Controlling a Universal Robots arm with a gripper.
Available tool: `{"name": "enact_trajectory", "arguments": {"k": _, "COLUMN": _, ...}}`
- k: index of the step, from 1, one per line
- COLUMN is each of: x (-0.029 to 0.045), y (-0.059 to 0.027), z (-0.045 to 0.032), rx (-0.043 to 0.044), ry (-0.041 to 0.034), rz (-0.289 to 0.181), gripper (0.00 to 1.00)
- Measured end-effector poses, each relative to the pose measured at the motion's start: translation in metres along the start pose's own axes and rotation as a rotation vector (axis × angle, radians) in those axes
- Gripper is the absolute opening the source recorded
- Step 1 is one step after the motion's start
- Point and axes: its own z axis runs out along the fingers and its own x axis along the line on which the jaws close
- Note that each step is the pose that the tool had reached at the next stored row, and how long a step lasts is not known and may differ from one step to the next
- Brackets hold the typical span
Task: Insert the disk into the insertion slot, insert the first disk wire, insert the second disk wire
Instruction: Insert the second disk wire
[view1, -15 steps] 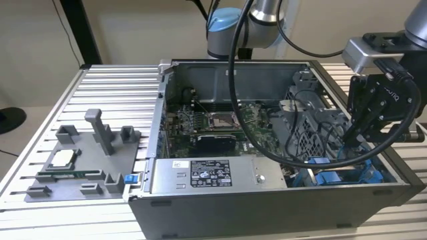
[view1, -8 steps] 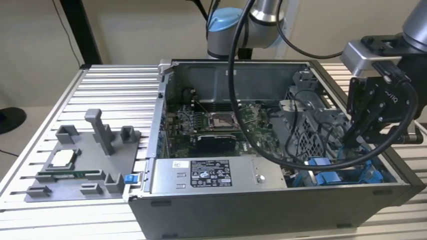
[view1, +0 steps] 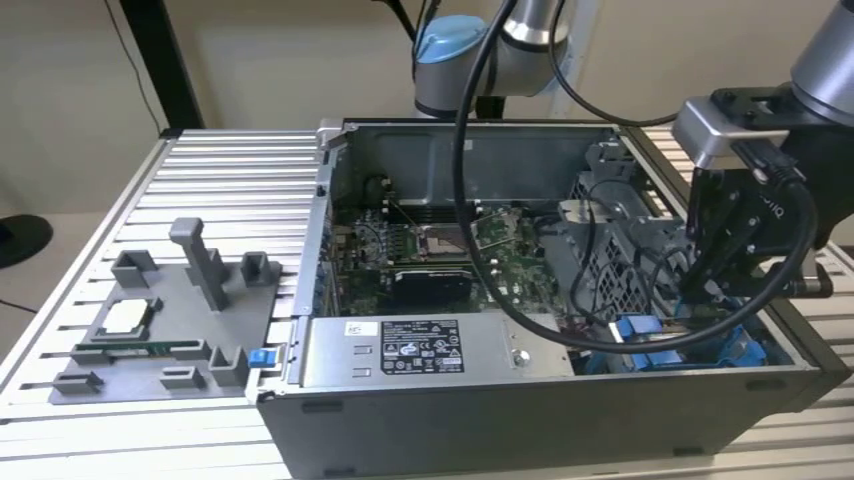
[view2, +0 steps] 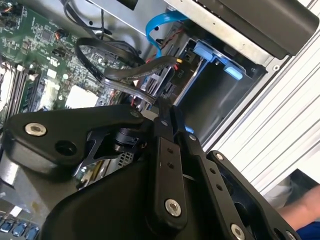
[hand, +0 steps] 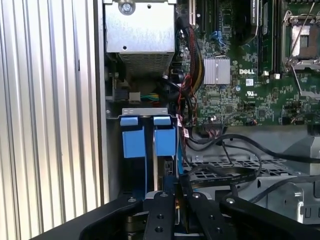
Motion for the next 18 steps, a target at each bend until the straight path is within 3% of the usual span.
{"name": "enact_trajectory", "arguments": {"k": 9, "x": 0.0011, "y": 0.0001, "z": 0.0066, "rx": 0.0005, "ry": 0.0002, "rz": 0.0, "gripper": 0.0}}
{"name": "enact_trajectory", "arguments": {"k": 18, "x": 0.0012, "y": 0.0001, "z": 0.008, "rx": 0.0004, "ry": -0.0003, "rz": 0.0, "gripper": 0.0}}
